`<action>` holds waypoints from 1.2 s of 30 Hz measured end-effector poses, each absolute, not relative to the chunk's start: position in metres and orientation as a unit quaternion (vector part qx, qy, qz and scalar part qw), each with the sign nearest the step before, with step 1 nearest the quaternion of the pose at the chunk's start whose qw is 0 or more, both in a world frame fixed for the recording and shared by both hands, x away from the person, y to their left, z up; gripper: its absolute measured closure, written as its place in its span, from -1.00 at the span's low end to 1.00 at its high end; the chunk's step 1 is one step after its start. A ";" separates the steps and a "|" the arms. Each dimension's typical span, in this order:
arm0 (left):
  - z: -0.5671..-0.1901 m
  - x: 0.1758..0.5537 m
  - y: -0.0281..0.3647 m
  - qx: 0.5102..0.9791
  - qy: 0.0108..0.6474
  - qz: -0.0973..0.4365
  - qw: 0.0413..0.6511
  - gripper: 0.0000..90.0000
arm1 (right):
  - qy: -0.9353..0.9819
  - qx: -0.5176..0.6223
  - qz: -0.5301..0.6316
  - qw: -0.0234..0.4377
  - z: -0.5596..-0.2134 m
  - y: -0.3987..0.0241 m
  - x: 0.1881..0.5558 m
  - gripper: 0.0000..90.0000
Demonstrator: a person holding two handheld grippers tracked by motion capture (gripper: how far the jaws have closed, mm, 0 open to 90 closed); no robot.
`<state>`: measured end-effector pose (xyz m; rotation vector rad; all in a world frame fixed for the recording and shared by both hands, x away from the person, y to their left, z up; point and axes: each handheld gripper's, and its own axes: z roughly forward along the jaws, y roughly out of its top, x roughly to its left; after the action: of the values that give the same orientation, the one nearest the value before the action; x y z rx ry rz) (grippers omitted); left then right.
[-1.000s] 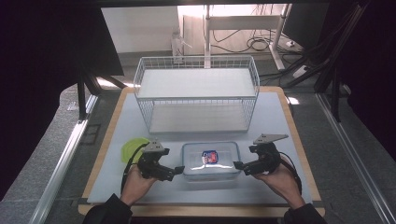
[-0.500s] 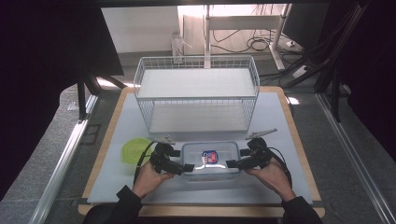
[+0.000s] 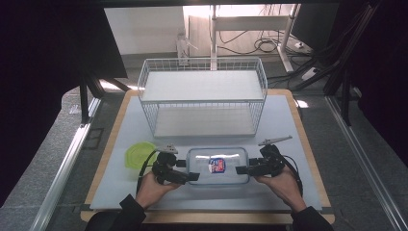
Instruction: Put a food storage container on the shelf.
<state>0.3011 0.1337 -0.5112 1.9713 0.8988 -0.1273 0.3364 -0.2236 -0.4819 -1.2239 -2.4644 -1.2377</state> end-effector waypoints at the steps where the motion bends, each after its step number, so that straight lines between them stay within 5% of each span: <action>1: -0.510 0.297 0.134 0.805 0.365 -0.047 0.466 -0.55 | -0.813 -0.405 -0.415 0.058 -0.481 -0.225 0.333 -0.29; 10: -0.509 0.288 0.148 0.771 0.375 -0.058 0.512 -0.01 | -0.794 -0.399 -0.451 0.083 -0.480 -0.246 0.317 0.13; 14: -0.510 0.286 0.148 0.765 0.384 -0.060 0.513 0.00 | -0.791 -0.407 -0.445 0.108 -0.487 -0.246 0.316 0.01; 21: -0.508 0.284 0.149 0.751 0.403 -0.055 0.520 0.10 | -0.776 -0.428 -0.453 0.094 -0.483 -0.245 0.312 0.17; 36: -0.487 0.288 0.157 0.739 0.404 -0.021 0.538 0.12 | -0.765 -0.414 -0.490 0.051 -0.466 -0.235 0.312 0.18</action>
<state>0.2879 0.1565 -0.4869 1.7589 0.9605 -0.0498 0.3120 -0.2355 -0.4656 -1.2610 -2.3287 -1.4904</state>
